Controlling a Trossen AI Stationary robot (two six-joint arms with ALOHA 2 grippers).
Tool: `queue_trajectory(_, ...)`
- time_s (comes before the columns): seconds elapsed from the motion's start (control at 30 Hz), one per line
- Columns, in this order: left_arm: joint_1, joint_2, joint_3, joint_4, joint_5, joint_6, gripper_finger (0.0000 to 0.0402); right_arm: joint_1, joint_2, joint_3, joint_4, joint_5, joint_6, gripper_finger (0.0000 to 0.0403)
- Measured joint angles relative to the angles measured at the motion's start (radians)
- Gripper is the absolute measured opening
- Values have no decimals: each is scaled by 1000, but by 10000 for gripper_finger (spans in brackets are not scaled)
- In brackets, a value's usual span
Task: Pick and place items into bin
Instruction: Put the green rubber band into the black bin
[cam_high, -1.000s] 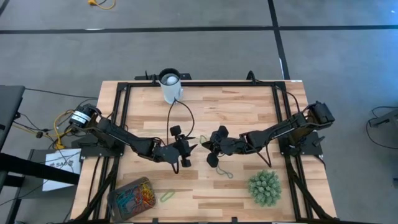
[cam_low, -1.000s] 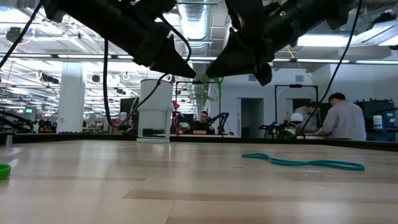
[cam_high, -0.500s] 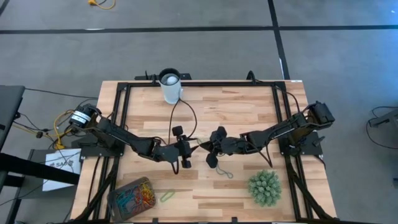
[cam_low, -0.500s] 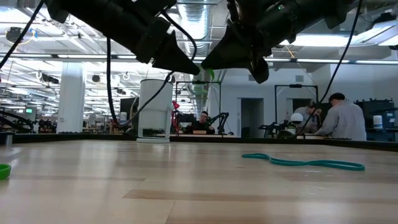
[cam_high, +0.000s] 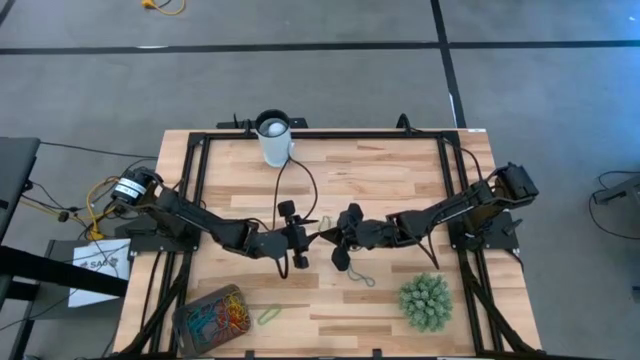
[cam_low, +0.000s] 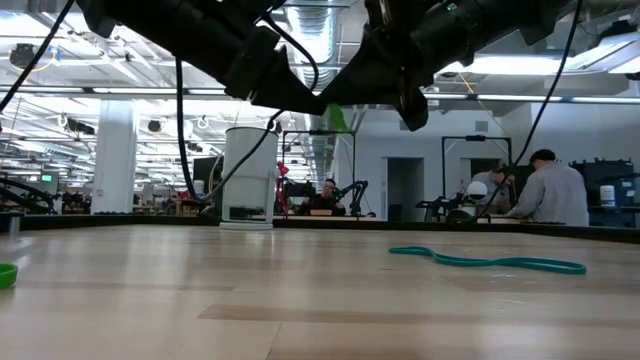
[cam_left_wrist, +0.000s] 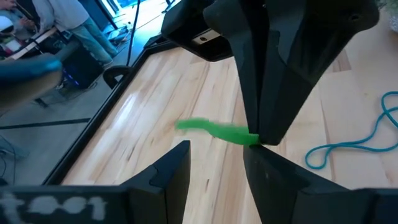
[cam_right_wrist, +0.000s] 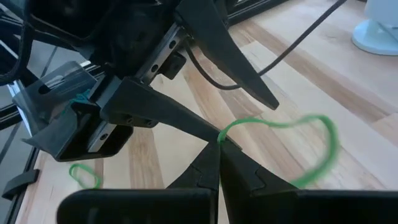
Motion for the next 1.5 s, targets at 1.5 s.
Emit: queue_trajectory(1.5, 0, 0, 0, 33, -17, -19, 67, 8, 1, 0, -2, -19, -18, 1)
